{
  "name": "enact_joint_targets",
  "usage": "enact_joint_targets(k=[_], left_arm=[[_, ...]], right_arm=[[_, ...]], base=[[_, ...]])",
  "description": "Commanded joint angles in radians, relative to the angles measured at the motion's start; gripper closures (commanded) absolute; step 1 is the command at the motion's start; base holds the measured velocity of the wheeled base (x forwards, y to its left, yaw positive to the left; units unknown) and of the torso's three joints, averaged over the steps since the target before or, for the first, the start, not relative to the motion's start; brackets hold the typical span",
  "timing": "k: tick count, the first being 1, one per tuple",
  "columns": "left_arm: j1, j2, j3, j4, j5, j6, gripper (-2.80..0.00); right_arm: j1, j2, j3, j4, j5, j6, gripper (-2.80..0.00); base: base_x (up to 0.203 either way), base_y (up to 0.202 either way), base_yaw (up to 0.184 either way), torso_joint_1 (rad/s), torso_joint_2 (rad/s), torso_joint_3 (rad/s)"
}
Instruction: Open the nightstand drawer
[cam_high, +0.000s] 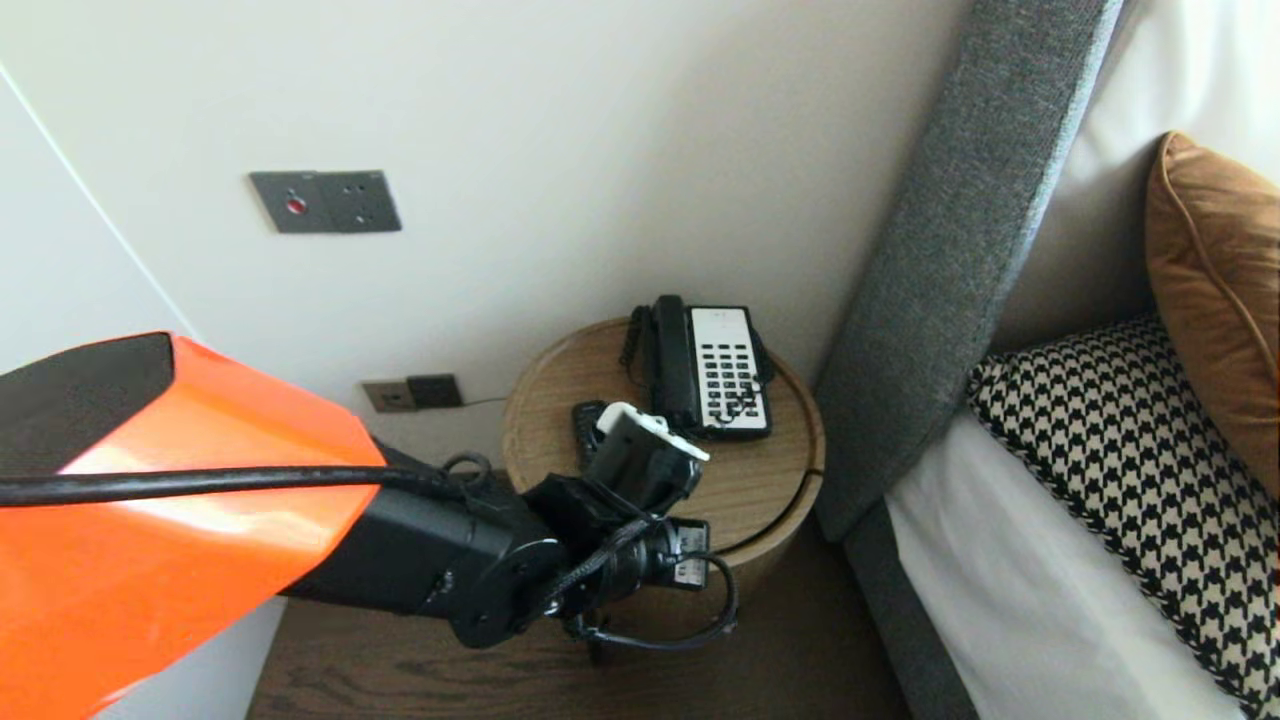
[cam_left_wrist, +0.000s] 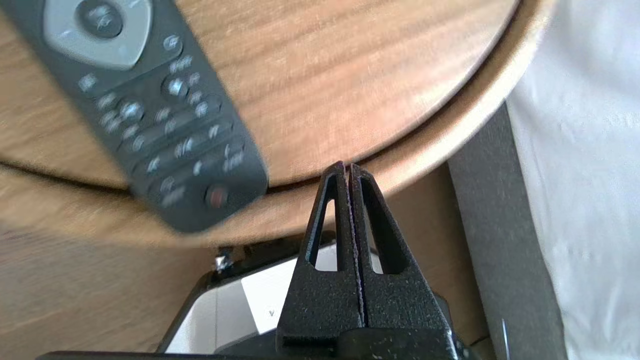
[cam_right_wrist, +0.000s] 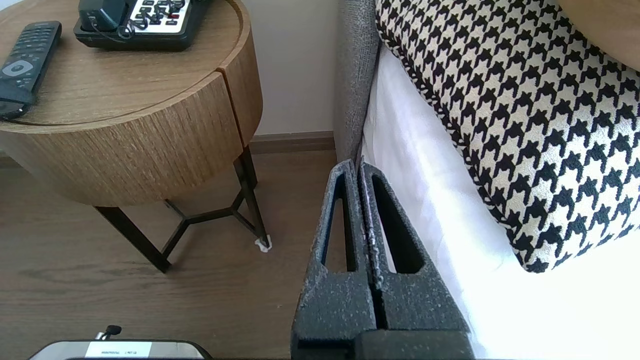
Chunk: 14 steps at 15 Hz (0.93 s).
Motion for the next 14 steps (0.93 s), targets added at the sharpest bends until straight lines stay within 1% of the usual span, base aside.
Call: enact_joint_targets(k=[1,8,14], left_arm=[[0.001,0.055,-0.033,-0.002,0.002,-0.006,0.00],[0.015,0.104,-0.082,-0.012,0.003,-0.007,0.00],[0.013,0.095,-0.064,-0.014,0.010,-0.008,0.00]], right_arm=[[0.000,0.001,-0.001,-0.001,0.001,0.000,0.00],[0.000,0.001,0.001,0.000,0.001,0.000,0.00],[0.000,0.001,0.000,0.000,0.001,0.000,0.00]], base=[[0.000,0.000,0.000,0.000,0.00,0.000],[0.000,0.000,0.000,0.000,0.00,0.000],[0.000,0.000,0.000,0.000,0.00,0.000]])
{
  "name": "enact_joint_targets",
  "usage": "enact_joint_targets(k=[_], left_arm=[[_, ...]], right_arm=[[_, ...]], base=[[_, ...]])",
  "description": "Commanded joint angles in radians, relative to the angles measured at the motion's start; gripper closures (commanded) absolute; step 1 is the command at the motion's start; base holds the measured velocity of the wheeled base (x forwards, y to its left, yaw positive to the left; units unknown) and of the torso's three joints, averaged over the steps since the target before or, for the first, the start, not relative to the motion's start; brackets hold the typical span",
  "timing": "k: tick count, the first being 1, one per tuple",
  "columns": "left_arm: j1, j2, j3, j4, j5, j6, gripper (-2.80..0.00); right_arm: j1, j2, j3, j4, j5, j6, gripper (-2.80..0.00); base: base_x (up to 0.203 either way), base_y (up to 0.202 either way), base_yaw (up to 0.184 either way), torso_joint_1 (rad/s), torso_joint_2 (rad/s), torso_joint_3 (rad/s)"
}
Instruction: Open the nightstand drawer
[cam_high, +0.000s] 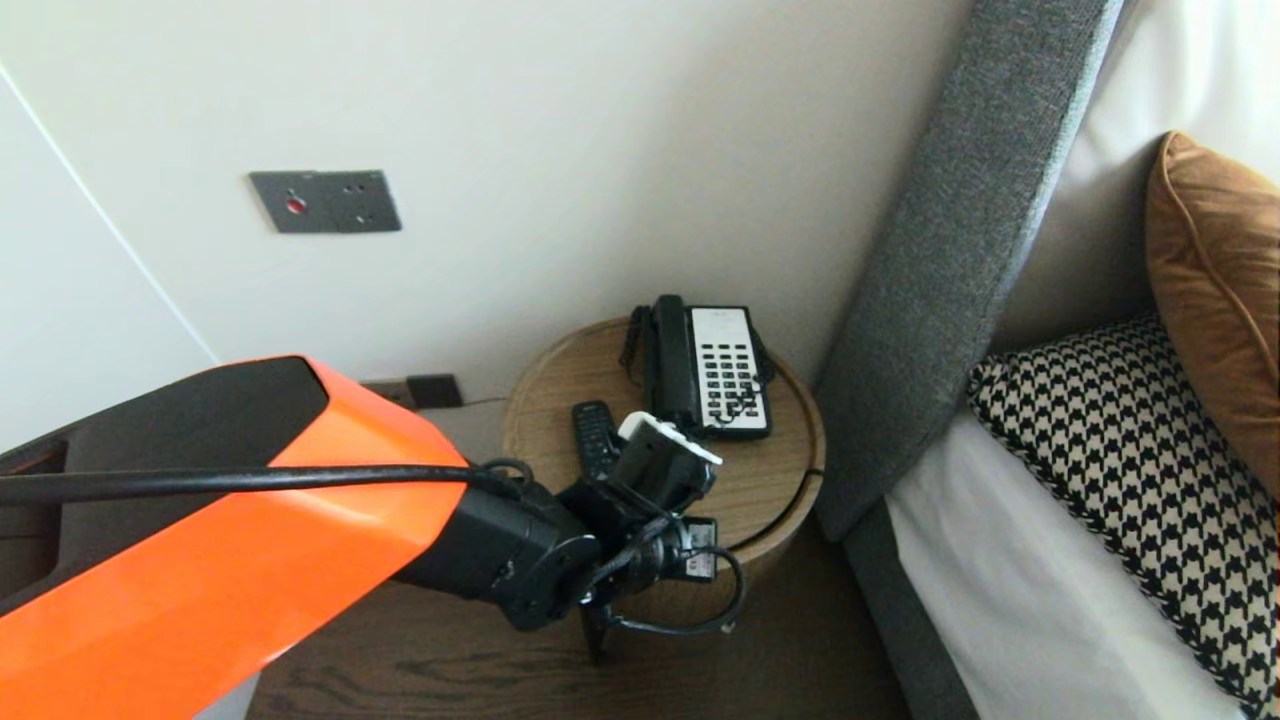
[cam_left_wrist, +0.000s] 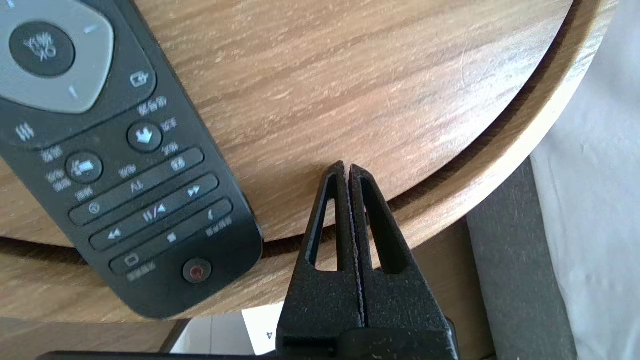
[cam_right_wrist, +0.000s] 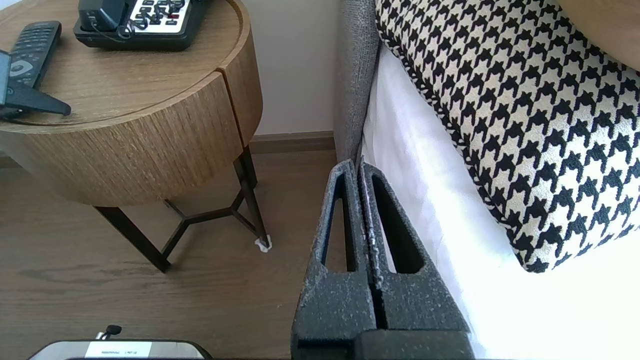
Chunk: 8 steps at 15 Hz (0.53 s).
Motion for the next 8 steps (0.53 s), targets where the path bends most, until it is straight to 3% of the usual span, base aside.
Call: enact_joint_targets(k=[1,8], left_arm=[[-0.004,-0.015,0.018,0.002,0.003,-0.004,0.00],[-0.043,-0.051,0.086,-0.007,0.029,-0.010,0.00]], right_arm=[[0.000,0.001,0.000,0.000,0.000,0.000,0.00],[0.000,0.001,-0.001,0.000,0.000,-0.001,0.00]], base=[[0.000,0.000,0.000,0.000,0.00,0.000],[0.000,0.000,0.000,0.000,0.00,0.000]])
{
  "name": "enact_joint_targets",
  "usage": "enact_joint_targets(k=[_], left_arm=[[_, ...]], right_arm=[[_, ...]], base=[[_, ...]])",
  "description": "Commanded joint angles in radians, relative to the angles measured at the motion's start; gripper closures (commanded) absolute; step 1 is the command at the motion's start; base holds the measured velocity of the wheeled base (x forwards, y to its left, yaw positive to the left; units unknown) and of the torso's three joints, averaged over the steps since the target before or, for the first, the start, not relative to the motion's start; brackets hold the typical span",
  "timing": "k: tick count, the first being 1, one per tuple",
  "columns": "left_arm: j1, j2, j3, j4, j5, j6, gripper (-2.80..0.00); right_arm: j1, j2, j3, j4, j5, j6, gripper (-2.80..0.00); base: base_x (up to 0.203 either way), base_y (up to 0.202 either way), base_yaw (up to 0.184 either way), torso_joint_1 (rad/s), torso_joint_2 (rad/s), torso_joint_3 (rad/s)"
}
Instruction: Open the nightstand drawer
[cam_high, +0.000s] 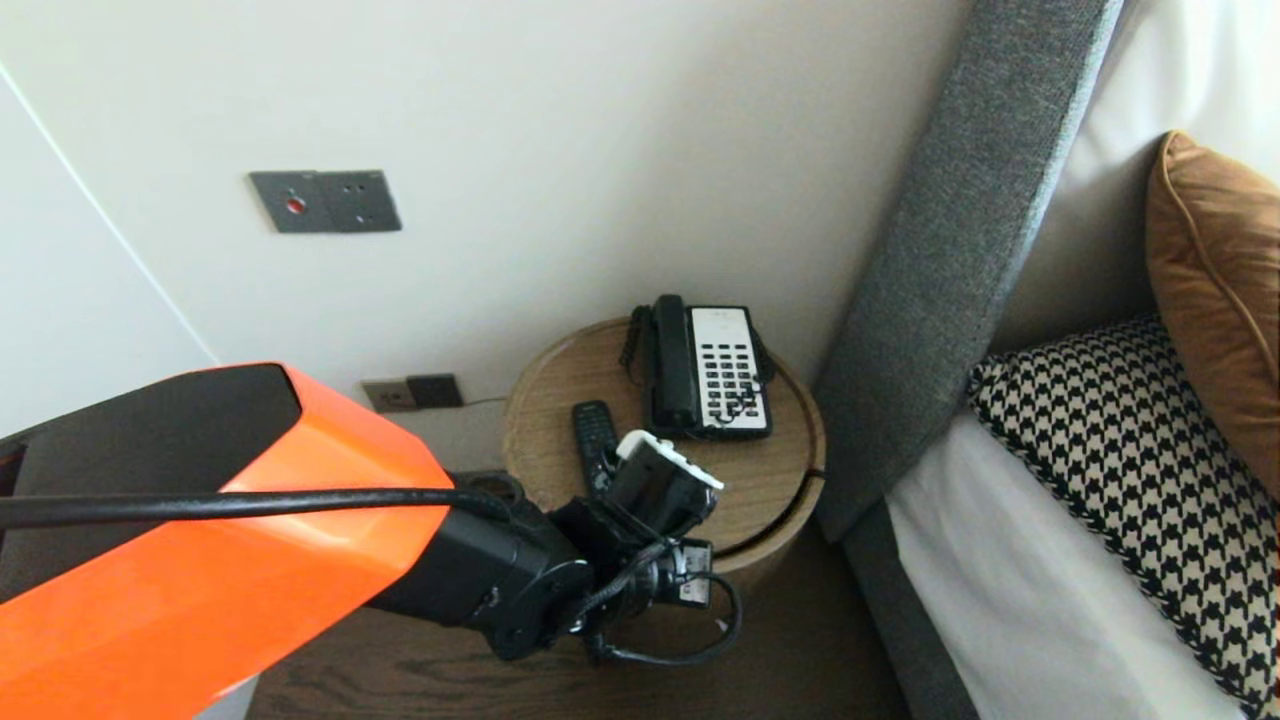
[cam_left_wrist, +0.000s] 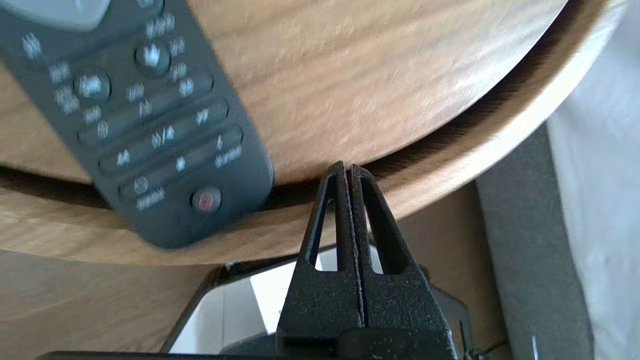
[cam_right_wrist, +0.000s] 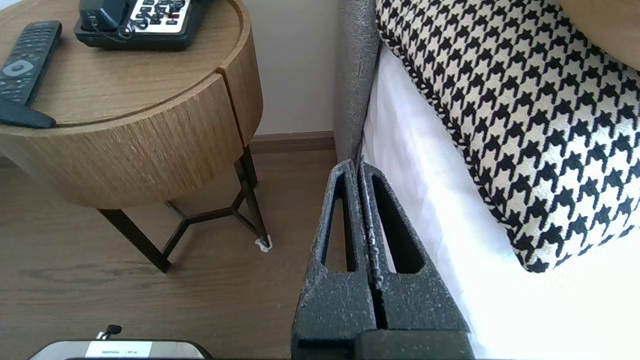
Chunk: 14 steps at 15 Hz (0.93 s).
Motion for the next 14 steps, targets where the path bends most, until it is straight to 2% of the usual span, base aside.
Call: enact_joint_targets(k=[1,6,14], left_arm=[[-0.017,-0.015,0.025,-0.022,0.002,-0.007,0.00],[-0.045,-0.021,0.064,-0.032,0.008,-0.031,0.00],[-0.105,-0.088,0.194,-0.060,0.000,-0.075,0.00]], right_arm=[[0.000,0.001,0.001,0.000,0.001,-0.001,0.00],[0.000,0.001,0.000,0.000,0.001,-0.001,0.00],[0.000,0.001,-0.001,0.000,0.000,0.000,0.00]], base=[[0.000,0.000,0.000,0.000,0.00,0.000],[0.000,0.000,0.000,0.000,0.00,0.000],[0.000,0.000,0.000,0.000,0.00,0.000]])
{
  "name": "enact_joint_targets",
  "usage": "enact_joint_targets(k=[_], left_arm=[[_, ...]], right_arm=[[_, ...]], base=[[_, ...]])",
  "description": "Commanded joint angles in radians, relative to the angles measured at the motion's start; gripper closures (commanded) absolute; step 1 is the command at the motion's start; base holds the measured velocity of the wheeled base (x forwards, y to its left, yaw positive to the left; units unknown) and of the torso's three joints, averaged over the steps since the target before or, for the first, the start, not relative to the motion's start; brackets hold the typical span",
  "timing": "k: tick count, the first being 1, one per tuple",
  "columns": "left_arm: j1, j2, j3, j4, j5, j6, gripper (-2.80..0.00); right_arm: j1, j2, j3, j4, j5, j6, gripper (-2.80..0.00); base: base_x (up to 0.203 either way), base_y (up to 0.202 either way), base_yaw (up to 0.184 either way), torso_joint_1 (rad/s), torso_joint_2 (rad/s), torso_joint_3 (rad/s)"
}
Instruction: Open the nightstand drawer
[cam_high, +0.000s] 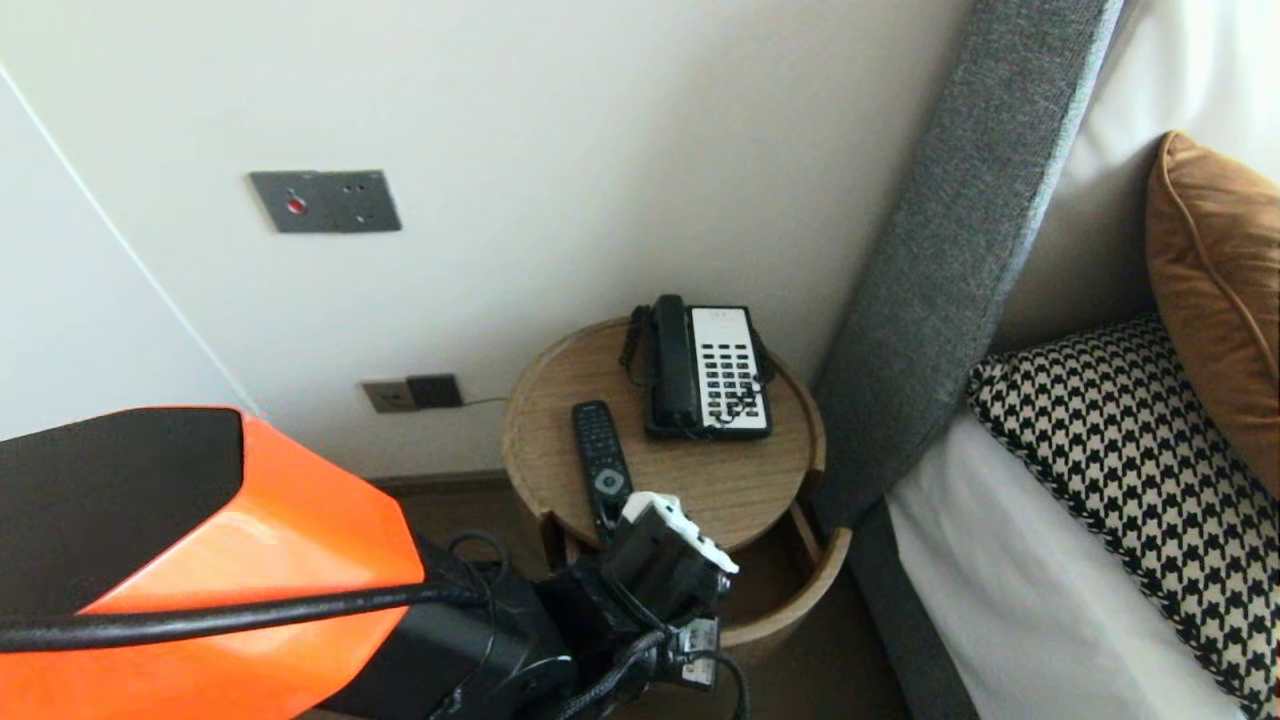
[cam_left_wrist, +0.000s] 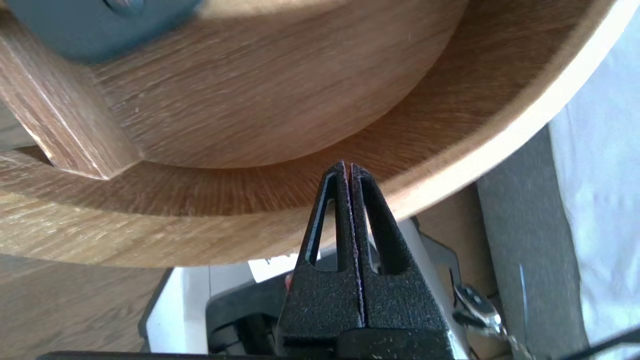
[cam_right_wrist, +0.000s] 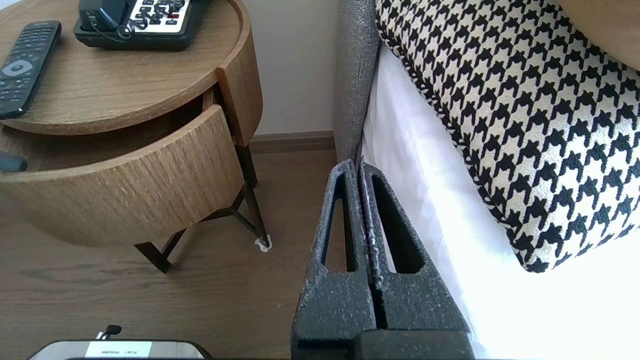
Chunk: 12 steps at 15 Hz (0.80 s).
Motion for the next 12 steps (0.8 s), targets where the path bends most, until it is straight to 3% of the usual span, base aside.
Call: enact_joint_targets(k=[1,3,8,12], left_arm=[[-0.027,-0.023,0.039,-0.019,0.002,-0.020,0.00],[-0.052,-0.029,0.067,-0.024,0.004,-0.053,0.00],[-0.081,-0.028,0.128,-0.107,0.011,-0.072,0.00],[-0.106,-0.051,0.165,-0.112,0.011,-0.082,0.00]], right_arm=[[0.000,0.001,0.000,-0.001,0.000,0.000,0.00],[0.000,0.001,-0.001,-0.002,0.000,0.000,0.00],[0.000,0.001,0.001,-0.001,0.000,0.000,0.00],[0.000,0.001,0.000,0.000,0.001,0.000,0.00]], base=[[0.000,0.000,0.000,0.000,0.00,0.000],[0.000,0.000,0.000,0.000,0.00,0.000],[0.000,0.000,0.000,0.000,0.00,0.000],[0.000,0.000,0.000,0.000,0.00,0.000]])
